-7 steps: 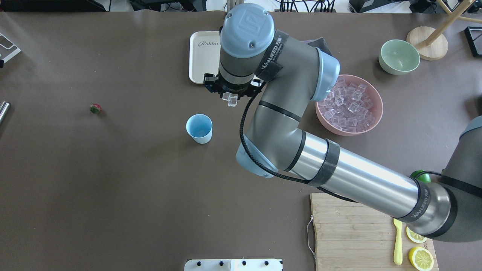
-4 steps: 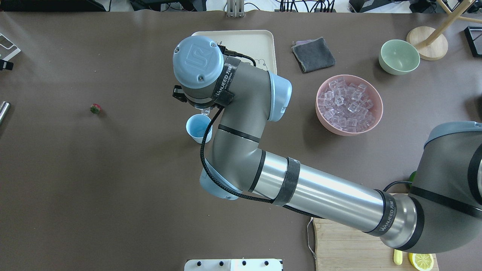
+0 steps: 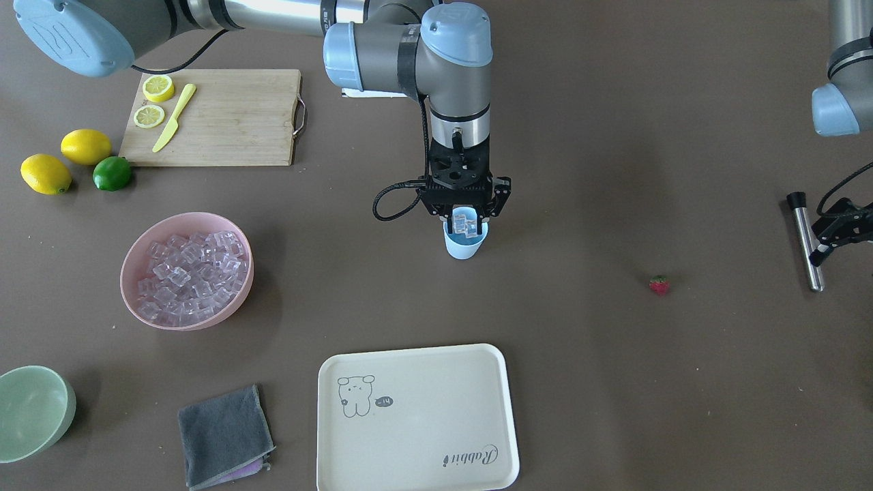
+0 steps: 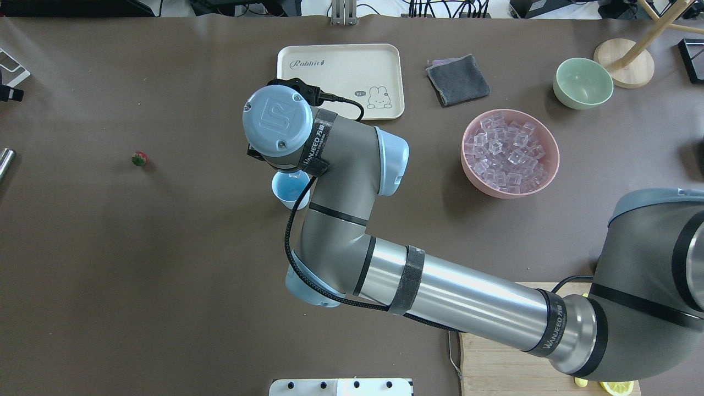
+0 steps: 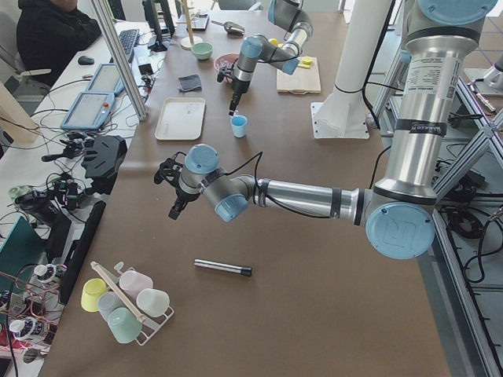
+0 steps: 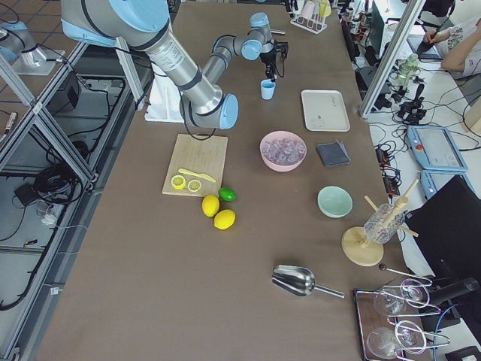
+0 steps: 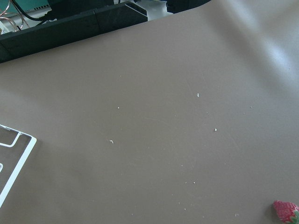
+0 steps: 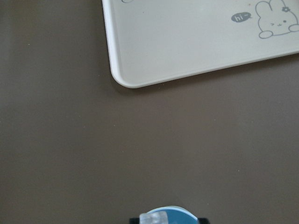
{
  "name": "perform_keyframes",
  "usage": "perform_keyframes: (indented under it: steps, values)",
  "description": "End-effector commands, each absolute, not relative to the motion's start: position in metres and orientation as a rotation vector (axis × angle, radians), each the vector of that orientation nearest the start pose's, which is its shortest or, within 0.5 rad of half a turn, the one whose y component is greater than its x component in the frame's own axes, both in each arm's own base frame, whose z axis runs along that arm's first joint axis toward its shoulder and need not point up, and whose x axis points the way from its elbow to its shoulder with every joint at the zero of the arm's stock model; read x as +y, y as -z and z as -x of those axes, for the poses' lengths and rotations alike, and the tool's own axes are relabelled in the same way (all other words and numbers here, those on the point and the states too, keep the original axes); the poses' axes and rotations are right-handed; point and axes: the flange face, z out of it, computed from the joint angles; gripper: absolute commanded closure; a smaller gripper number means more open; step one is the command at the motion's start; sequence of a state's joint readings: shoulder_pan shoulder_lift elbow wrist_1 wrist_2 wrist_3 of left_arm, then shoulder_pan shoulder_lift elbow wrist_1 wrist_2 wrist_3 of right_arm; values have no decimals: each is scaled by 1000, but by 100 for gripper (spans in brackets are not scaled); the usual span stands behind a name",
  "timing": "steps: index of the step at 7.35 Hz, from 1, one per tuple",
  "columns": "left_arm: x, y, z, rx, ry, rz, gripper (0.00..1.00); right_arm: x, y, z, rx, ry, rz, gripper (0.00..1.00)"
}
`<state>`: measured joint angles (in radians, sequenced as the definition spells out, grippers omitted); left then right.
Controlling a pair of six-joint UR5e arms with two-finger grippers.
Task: Mash ice and strawberries in cup
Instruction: 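Carry the ice cube with the right gripper over the blue cup, then open the right gripper to drop the ice cube into the cup, then withdraw the right arm to rest while the left gripper reaches toward the strawberry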
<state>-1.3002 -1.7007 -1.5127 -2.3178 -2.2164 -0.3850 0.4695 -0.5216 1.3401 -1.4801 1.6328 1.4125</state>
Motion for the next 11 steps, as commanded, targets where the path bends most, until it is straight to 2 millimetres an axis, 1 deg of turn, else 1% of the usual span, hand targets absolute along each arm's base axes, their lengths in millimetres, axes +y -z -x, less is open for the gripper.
perform_keyframes:
  steps: [1,2,3,4,5,6,7,8,9,10,11]
  values:
    - [-571,-540,-89,829,-169,-541,2,-453,-73,645,-881,-246,-228,89]
    - [-571,-539,-89,830,-170,-544,3,-452,-73,645,-880,-239,-231,62]
    - [-570,-536,-89,832,-171,-549,2,-451,-75,647,-877,-235,-230,40]
    - [-570,-535,-89,833,-172,-550,2,-451,-78,647,-874,-234,-230,28]
    - [-570,-536,-89,833,-171,-549,2,-451,-80,647,-871,-235,-228,14]
    - [-570,-536,-90,832,-171,-547,2,-452,-79,647,-873,-241,-227,6]
    - [-578,-516,-96,835,-161,-571,2,-458,-72,633,-890,-233,-232,5]
    - [-589,-484,-146,857,-152,-569,2,-468,-70,573,-942,-176,-247,5]
    - [-578,-479,-227,832,-180,-552,2,-474,-80,486,-951,-119,-202,5]
    - [-570,-476,-282,796,-166,-553,2,-484,-107,410,-940,-45,-226,5]
    - [-564,-486,-301,798,-156,-517,2,-503,-143,347,-944,-35,-220,5]
